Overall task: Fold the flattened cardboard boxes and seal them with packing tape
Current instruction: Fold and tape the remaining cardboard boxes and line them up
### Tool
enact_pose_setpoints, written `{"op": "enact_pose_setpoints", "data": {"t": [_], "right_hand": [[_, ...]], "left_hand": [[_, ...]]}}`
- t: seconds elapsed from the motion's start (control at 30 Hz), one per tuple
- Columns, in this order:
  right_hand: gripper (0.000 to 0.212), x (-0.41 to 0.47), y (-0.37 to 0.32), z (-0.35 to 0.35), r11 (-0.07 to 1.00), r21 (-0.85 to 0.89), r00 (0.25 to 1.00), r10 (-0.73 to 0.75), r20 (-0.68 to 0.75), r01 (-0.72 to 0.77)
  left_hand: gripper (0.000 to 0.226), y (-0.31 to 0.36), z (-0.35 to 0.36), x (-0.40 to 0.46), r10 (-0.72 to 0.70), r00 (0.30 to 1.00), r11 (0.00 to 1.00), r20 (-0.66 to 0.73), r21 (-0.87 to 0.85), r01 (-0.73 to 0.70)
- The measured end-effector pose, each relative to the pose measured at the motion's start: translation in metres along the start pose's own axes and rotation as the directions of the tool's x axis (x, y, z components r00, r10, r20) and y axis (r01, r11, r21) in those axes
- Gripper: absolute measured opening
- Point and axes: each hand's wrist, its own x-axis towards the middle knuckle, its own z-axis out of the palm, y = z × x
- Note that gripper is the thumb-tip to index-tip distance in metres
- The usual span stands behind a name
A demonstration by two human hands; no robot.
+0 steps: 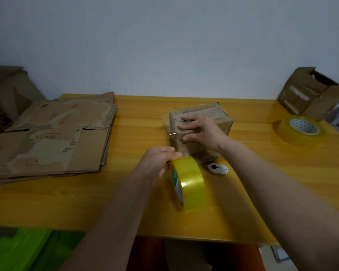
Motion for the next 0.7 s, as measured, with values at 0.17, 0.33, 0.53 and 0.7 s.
{"op": "enact_pose_setpoints", "data": {"t": [0.17,0.33,0.53,0.7], "right_hand": [[0.042,-0.004,0.002,0.001,0.999,-0.043,1.0,-0.025,-0.011,0.025],[0.039,-0.012,0.002,-0.007,0.998,0.058,0.997,-0.012,0.079,0.007],[0.037,-0.021,-0.011,-0.036,0.996,0.083,0.952,-0.012,0.306,-0.014],[0.035,-0.025,-0.023,-0.026,0.96,0.24,0.979,0.106,0.173,-0.146]], "left_hand": [[0.028,-0.008,-0.022,-0.006,0.226,0.947,0.974,-0.226,0.031,-0.225],[0.029,0.008,-0.047,-0.014,0.551,0.682,0.834,-0.48,0.325,-0.445],[0.03,0.028,-0.067,-0.01,0.699,0.596,0.683,-0.395,0.617,-0.391],[0.037,0.036,-0.063,0.003,0.702,0.556,0.67,-0.446,0.678,-0.303]]}}
